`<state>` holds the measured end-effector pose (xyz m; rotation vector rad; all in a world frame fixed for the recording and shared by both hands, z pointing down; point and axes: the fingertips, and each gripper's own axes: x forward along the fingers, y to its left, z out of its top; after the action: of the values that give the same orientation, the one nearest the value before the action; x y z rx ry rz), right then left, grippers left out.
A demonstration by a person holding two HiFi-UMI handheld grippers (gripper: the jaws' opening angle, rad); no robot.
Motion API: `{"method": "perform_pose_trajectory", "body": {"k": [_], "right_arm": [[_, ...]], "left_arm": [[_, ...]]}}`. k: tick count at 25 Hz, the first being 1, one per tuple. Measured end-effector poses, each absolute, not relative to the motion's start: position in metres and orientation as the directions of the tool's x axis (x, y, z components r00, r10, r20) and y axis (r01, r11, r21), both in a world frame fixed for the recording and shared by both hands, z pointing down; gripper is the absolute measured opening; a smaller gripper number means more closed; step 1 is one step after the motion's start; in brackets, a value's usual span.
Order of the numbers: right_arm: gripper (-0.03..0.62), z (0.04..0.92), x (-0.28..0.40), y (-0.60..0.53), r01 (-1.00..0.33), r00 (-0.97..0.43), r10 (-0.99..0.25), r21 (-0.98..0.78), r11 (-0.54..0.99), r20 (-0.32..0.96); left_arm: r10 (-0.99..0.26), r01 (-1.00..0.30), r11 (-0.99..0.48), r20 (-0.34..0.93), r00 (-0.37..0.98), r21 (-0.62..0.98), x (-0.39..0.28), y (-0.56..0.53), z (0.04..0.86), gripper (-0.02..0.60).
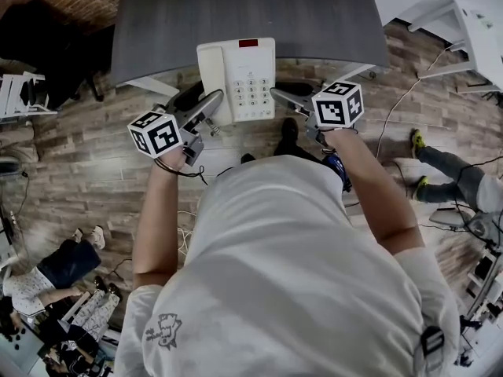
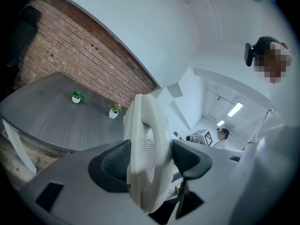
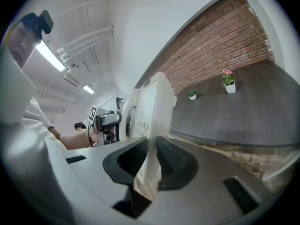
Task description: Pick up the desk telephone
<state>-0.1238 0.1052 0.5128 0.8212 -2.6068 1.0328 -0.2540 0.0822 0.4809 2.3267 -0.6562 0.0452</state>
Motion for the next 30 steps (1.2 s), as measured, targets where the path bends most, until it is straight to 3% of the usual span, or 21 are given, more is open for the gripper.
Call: {"method": "perform_pose_trajectory", "body": {"k": [30], "right_arm": [[0.072,0.501,-0.126,0.112,-0.576,-0.817,-0.423,-0.556,0.599,0.391]], "left_arm": [[-0.451,-0.469,-0.622,0.203,0.869,0.627,-0.257,0.087,0.468,0.295]]}}
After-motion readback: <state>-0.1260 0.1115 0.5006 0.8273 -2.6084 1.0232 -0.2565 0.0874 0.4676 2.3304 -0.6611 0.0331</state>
